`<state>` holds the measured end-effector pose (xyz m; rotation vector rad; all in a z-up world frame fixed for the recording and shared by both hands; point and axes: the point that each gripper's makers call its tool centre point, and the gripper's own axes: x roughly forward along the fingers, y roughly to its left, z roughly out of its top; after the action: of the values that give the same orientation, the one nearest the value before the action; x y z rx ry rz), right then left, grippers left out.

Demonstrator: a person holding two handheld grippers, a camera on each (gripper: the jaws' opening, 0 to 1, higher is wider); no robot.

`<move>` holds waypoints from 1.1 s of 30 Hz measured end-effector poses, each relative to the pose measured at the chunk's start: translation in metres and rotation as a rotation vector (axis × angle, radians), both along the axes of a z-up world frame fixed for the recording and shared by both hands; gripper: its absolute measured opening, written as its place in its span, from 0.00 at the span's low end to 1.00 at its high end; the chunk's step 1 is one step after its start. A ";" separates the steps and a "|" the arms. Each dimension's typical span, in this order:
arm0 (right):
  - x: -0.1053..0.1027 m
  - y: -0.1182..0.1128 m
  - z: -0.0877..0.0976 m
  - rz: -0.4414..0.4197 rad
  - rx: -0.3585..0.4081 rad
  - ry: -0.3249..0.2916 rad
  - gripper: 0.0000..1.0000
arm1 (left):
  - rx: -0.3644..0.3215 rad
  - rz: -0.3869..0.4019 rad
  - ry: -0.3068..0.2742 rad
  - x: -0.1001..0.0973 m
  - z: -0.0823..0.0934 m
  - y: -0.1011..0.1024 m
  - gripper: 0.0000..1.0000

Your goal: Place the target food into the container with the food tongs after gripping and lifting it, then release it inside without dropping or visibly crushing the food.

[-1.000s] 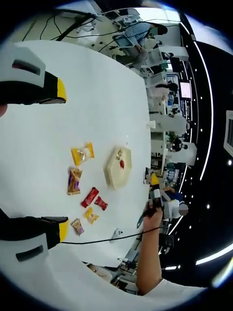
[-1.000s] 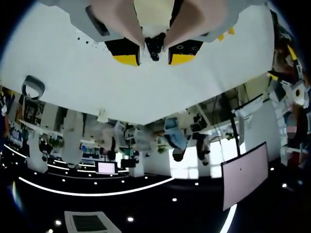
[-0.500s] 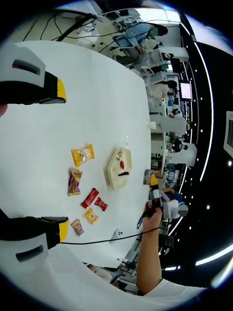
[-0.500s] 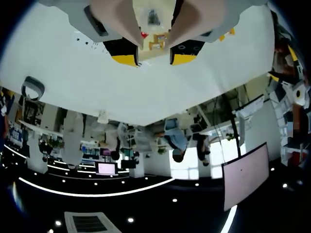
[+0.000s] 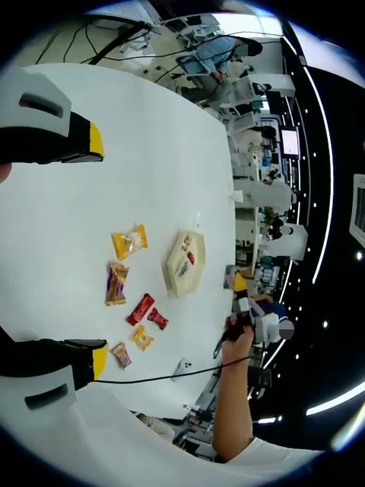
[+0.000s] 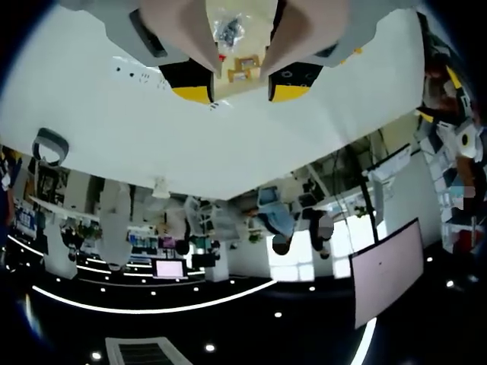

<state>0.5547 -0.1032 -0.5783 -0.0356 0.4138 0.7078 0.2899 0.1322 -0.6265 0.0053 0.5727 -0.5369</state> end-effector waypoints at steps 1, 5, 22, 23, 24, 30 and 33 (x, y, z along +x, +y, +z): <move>-0.003 0.000 -0.001 -0.005 0.006 0.014 0.28 | -0.011 0.006 0.000 0.000 0.000 0.000 0.97; -0.018 0.000 -0.003 -0.009 0.027 0.048 0.28 | -0.011 -0.005 -0.003 0.000 0.000 -0.004 0.96; -0.078 -0.002 0.000 -0.004 0.002 0.025 0.28 | -0.020 -0.087 -0.034 -0.004 0.007 -0.023 0.96; -0.081 -0.003 -0.002 -0.005 -0.008 0.025 0.28 | -0.019 -0.092 -0.035 -0.004 0.007 -0.023 0.96; -0.082 -0.005 -0.003 -0.008 -0.012 0.025 0.28 | -0.020 -0.098 -0.038 -0.004 0.008 -0.024 0.96; -0.099 -0.014 -0.001 -0.029 -0.009 0.021 0.29 | -0.028 -0.129 -0.041 -0.003 0.010 -0.029 0.96; -0.103 -0.015 0.000 -0.030 -0.007 0.021 0.29 | -0.027 -0.137 -0.043 -0.003 0.010 -0.031 0.96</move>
<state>0.4520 -0.1183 -0.5787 -0.0289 0.4363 0.6775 0.2866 0.1011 -0.6167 0.0302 0.5256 -0.6766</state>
